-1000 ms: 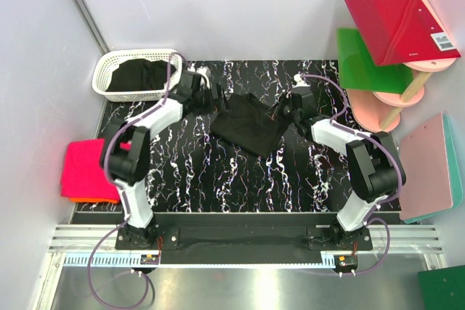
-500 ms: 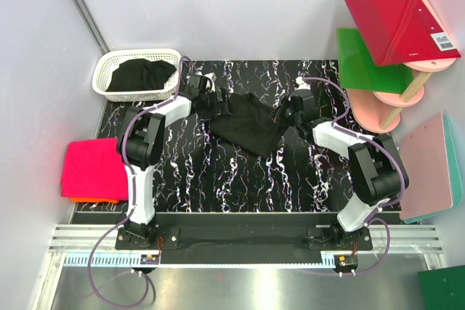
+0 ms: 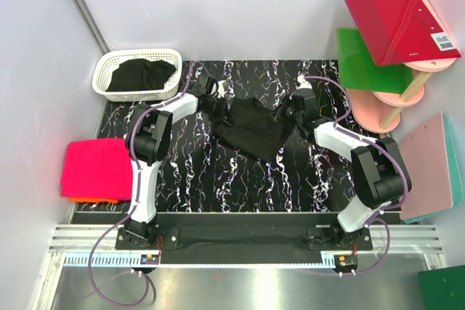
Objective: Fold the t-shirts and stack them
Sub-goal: Smooth out wrinkles on the folded tshirt, then put the neatly folded tshirt into the corner of the board with the left arm
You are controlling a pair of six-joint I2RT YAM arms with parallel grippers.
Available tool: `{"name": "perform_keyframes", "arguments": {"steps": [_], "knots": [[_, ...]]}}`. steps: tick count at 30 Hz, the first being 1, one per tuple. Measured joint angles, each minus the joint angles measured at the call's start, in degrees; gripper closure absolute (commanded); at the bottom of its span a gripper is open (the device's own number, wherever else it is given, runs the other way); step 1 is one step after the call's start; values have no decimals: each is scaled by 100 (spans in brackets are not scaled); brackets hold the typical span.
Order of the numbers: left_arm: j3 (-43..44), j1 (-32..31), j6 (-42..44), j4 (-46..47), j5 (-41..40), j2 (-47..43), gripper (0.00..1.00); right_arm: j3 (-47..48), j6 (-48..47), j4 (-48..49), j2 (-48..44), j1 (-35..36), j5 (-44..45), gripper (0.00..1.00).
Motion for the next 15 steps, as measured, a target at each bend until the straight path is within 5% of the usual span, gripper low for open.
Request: {"name": "perform_keyframes", "arguments": {"steps": [3, 4, 7, 15], "knots": [[-212, -61, -4, 20, -2, -127, 100, -2, 20, -20, -66, 0, 2, 59], [-363, -70, -11, 17, -37, -232, 100, -2, 31, -37, -101, 0, 2, 37], [-1010, -72, -55, 28, -273, -710, 100, -4, 31, -74, -201, 4, 4, 15], [-2732, 280, -308, -74, -1233, -2170, 100, -101, -48, -295, -369, 11, 11, 9]]}}
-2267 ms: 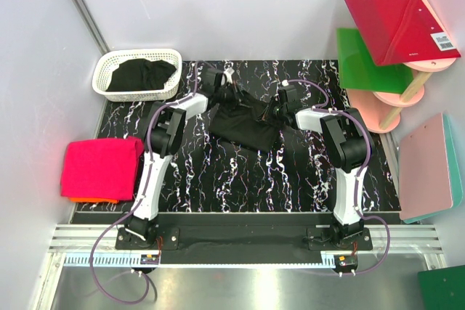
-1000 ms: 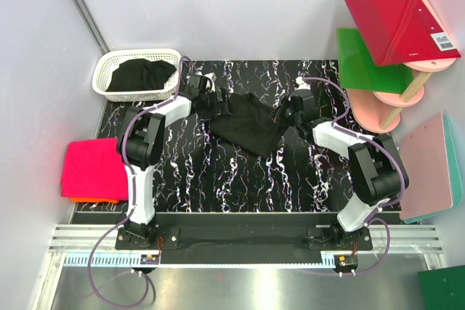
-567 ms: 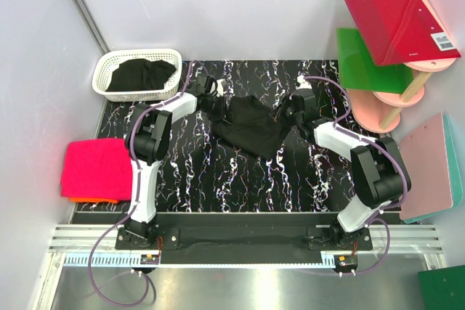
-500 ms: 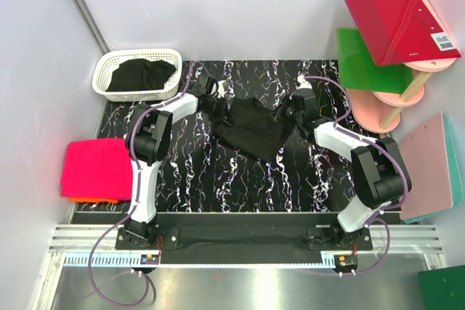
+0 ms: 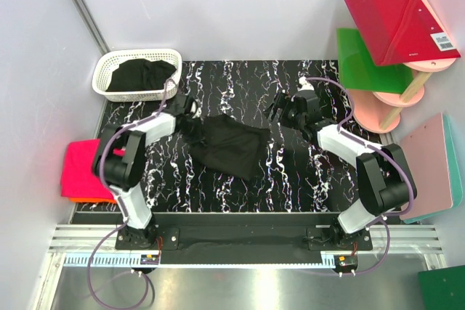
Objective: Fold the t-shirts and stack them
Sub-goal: Put the neatly folded tshirt into the corner of the board with the left arm
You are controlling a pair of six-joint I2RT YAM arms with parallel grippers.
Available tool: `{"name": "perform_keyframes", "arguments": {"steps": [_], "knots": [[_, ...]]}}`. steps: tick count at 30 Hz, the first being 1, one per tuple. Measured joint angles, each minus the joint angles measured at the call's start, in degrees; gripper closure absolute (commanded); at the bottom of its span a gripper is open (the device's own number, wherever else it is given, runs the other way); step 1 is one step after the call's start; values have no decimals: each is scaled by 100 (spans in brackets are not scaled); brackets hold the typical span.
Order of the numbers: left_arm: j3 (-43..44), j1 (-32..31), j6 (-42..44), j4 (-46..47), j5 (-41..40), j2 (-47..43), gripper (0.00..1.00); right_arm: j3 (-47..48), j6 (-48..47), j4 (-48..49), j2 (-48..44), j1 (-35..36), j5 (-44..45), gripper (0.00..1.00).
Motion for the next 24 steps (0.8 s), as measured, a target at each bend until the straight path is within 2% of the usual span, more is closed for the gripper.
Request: {"name": "perform_keyframes", "arguments": {"steps": [8, 17, 24], "knots": [[-1012, 411, -221, -332, -1440, -1174, 100, -227, 22, -94, -15, 0, -42, 9], [-1071, 555, -413, -1137, -2909, -2055, 100, -227, 168, -31, 138, 0, -302, 9], [-984, 914, -658, -1884, -3827, -3064, 100, -223, 179, -28, 295, 0, -597, 10]]}}
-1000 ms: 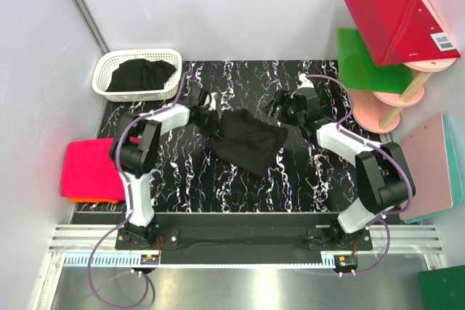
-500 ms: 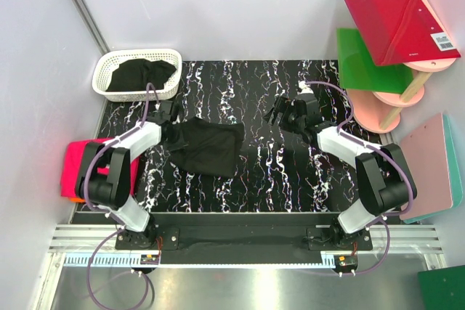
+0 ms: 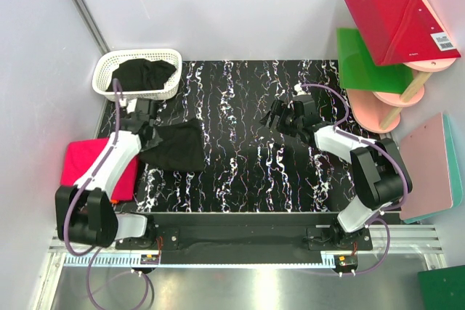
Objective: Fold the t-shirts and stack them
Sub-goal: Put the neatly folded tshirt into the corner of the board with the left arm
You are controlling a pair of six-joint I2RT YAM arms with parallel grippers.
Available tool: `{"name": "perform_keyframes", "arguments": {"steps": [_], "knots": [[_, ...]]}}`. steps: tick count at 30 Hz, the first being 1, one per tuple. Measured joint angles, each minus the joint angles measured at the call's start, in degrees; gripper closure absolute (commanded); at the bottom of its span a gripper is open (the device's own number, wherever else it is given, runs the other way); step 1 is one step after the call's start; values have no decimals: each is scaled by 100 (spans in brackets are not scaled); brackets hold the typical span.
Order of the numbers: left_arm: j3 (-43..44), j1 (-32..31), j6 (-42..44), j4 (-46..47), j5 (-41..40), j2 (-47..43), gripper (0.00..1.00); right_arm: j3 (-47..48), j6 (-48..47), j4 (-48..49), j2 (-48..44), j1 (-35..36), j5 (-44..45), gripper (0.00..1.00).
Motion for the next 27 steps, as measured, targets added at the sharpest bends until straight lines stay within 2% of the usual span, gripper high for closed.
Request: {"name": "perform_keyframes", "arguments": {"steps": [6, 12, 17, 22, 27], "knots": [[328, 573, -4, -511, -457, -282, 100, 149, 0, 2, 103, 0, -328, 10], [527, 1370, 295, -831, -400, -258, 100, 181, 11, 4, 170, 0, -667, 9], [916, 1510, 586, -1010, -280, -219, 100, 181, 72, 4, 219, 0, -850, 9], [1692, 1563, 883, -1165, -81, 2, 100, 181, 98, 22, 219, 0, -968, 9], [2033, 1681, 1091, -1255, -212, 22, 100, 181, 118, 50, 221, 0, -984, 9]]}}
